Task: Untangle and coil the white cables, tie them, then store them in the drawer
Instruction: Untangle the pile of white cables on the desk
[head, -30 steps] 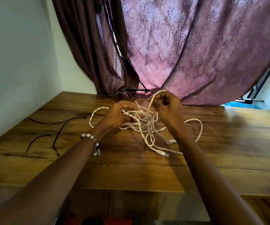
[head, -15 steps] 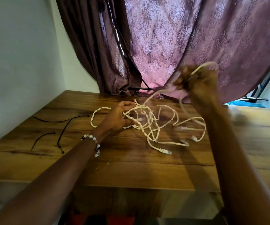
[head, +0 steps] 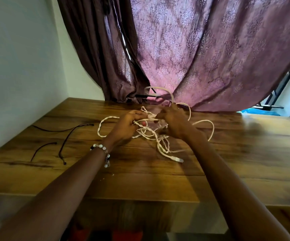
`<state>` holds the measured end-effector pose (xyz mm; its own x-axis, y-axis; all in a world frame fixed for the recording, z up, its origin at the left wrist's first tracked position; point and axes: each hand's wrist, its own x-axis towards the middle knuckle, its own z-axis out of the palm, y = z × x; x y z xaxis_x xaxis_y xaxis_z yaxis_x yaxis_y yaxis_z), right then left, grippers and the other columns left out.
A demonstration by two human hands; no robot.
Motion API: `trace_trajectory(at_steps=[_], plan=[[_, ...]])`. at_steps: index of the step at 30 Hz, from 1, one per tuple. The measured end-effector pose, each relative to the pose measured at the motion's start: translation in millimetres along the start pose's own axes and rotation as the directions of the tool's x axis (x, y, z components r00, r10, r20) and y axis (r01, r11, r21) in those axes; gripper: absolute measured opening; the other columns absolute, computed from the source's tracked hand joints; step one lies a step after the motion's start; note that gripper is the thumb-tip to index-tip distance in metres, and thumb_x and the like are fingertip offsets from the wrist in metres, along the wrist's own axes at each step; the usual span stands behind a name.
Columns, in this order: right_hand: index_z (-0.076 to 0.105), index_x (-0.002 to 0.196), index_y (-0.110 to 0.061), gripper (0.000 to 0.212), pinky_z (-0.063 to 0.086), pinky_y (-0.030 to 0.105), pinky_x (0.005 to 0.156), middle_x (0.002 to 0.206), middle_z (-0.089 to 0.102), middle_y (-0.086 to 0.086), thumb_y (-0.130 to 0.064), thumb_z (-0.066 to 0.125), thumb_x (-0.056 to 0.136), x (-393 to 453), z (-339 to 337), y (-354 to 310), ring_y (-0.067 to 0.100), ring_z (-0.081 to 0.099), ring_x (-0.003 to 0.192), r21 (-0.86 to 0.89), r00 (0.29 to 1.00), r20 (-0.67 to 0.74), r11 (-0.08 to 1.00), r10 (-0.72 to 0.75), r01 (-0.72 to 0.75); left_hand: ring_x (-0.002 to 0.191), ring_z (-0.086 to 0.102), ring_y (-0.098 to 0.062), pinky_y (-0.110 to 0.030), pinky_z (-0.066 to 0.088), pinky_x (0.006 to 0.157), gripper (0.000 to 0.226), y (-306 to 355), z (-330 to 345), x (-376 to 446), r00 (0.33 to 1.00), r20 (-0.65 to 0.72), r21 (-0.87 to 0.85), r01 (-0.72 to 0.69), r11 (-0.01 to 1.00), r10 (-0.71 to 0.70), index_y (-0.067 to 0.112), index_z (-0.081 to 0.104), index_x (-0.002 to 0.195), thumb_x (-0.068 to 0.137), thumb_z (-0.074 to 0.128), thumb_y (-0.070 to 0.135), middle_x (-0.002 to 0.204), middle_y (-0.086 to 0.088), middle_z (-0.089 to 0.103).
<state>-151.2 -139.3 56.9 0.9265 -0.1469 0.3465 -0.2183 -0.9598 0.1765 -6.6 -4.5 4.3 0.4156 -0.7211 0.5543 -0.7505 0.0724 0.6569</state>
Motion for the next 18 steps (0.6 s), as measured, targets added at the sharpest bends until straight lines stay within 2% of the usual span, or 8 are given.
trace_trajectory(at_steps=[2, 4, 7, 11, 16, 18], plan=[[0.057, 0.123, -0.027, 0.054, 0.026, 0.043, 0.105, 0.143, 0.039, 0.007, -0.042, 0.074, 0.074, 2, 5, -6, 0.031, 0.028, 0.133, -0.150, 0.996, 0.083, 0.989, 0.010, 0.003, 0.114, 0.053, -0.011, -0.012, 0.040, 0.096, 0.029, -2, -1, -1, 1.000, 0.004, 0.014, -0.003, 1.000, 0.003, 0.001, 0.067, 0.114, 0.085, 0.065, 0.004, 0.123, -0.006, 0.058], [0.054, 0.126, -0.033, 0.054, 0.022, 0.046, 0.108, 0.146, 0.035, 0.009, -0.043, 0.072, 0.076, 3, 8, -3, 0.031, 0.023, 0.138, -0.250, 0.992, 0.117, 0.968, 0.049, -0.019, 0.114, 0.054, -0.011, -0.012, 0.041, 0.095, 0.025, -8, -1, -1, 1.000, 0.001, 0.014, -0.004, 1.000, 0.004, 0.000, 0.070, 0.106, 0.083, 0.063, -0.005, 0.120, -0.004, 0.060], [0.052, 0.130, -0.036, 0.050, 0.022, 0.047, 0.108, 0.141, 0.037, 0.009, -0.048, 0.063, 0.083, 1, 16, 4, 0.030, 0.026, 0.136, -0.209, 0.978, 0.171, 0.975, 0.115, -0.078, 0.111, 0.058, -0.013, -0.021, 0.047, 0.095, 0.029, -15, 0, 0, 1.000, -0.028, -0.016, 0.013, 1.000, -0.014, 0.002, 0.071, 0.101, 0.079, 0.061, -0.015, 0.114, -0.003, 0.064], [0.057, 0.126, -0.030, 0.042, 0.021, 0.049, 0.106, 0.137, 0.039, 0.009, -0.051, 0.052, 0.089, -7, 33, 7, 0.031, 0.026, 0.134, -0.236, 0.976, 0.159, 0.965, 0.151, -0.111, 0.110, 0.059, -0.014, -0.011, 0.046, 0.087, 0.034, -15, 3, 0, 0.999, -0.043, -0.076, 0.019, 0.997, -0.022, 0.006, 0.071, 0.102, 0.079, 0.060, -0.016, 0.114, -0.006, 0.065], [0.064, 0.113, -0.022, 0.035, 0.022, 0.052, 0.105, 0.138, 0.037, 0.011, -0.044, 0.058, 0.087, -9, 34, 8, 0.031, 0.026, 0.133, -0.235, 0.972, 0.142, 0.961, 0.186, -0.149, 0.110, 0.058, -0.009, -0.006, 0.042, 0.086, 0.033, -15, 4, -2, 0.999, -0.022, -0.100, 0.028, 0.995, -0.030, 0.009, 0.072, 0.102, 0.079, 0.062, -0.013, 0.115, -0.005, 0.064], [0.065, 0.111, -0.016, 0.035, 0.026, 0.054, 0.104, 0.136, 0.039, 0.012, -0.041, 0.061, 0.086, -7, 22, 12, 0.031, 0.030, 0.129, -0.150, 0.976, 0.112, 0.974, 0.189, -0.172, 0.109, 0.058, -0.008, -0.010, 0.043, 0.088, 0.029, -15, 4, -2, 0.999, -0.025, -0.095, 0.019, 0.995, -0.022, 0.011, 0.072, 0.101, 0.079, 0.067, -0.007, 0.115, -0.004, 0.063]])
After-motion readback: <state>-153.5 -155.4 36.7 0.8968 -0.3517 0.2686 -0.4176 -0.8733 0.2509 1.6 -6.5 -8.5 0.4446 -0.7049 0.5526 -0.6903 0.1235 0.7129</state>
